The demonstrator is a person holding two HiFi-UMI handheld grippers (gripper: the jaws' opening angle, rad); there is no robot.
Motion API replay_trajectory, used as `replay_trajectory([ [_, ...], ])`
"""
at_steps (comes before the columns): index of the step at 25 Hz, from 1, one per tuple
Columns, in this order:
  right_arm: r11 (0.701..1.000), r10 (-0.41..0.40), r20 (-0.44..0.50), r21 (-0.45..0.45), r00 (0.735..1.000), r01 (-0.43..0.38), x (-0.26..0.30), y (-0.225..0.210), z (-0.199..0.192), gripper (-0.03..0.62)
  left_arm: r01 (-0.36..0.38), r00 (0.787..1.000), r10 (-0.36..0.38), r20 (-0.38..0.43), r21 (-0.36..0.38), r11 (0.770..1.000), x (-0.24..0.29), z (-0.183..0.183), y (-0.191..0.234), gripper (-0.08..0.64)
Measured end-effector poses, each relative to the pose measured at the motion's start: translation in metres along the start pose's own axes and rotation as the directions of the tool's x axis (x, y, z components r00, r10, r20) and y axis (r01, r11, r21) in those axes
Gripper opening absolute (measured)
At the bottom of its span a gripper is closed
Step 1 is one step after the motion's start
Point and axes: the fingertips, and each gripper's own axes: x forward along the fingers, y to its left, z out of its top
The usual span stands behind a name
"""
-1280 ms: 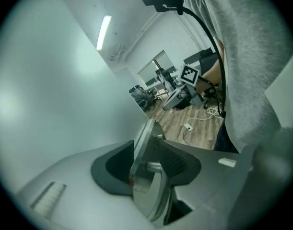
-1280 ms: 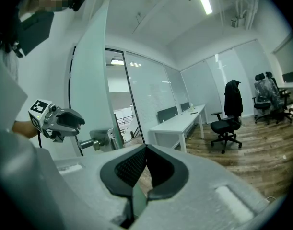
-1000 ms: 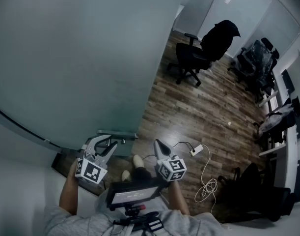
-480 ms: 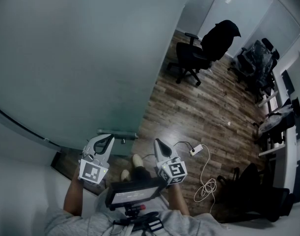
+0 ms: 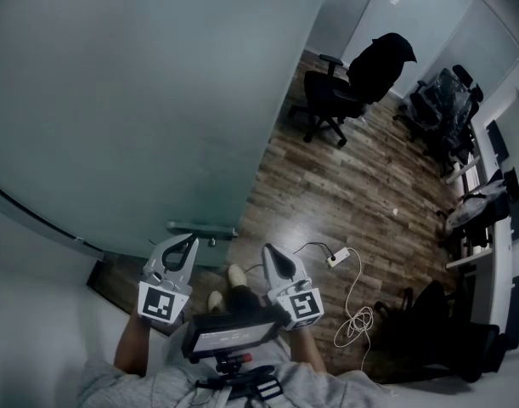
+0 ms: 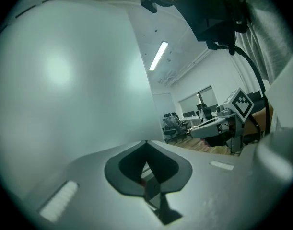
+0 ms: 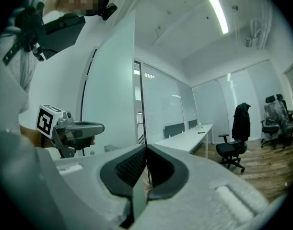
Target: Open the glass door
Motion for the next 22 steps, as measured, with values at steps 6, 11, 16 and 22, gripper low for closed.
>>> replay_trajectory([
  [6,1.000,0.008,0.024,0.010,1.000,-0.008,-0.008,0.004,-0.002,0.002,-0.024,1.000,0.024,-0.002,-0.040,0.999,-0.010,-0.004,0.004,0.002],
  [11,1.000,0.016,0.023,0.026,1.000,-0.017,-0.009,0.006,-0.002,0.002,-0.030,0.999,0.029,-0.017,-0.017,0.999,-0.012,-0.006,0.006,0.002],
  [16,0.999,0.032,0.023,0.006,0.999,-0.032,-0.010,0.008,0.002,0.002,-0.028,0.999,0.028,-0.017,-0.006,1.000,-0.011,-0.002,0.004,0.002],
  [22,0.999,0.035,0.018,0.012,0.999,-0.035,-0.008,0.011,0.003,0.002,-0.024,1.000,0.024,-0.006,0.010,1.000,-0.010,0.000,0.002,0.002],
])
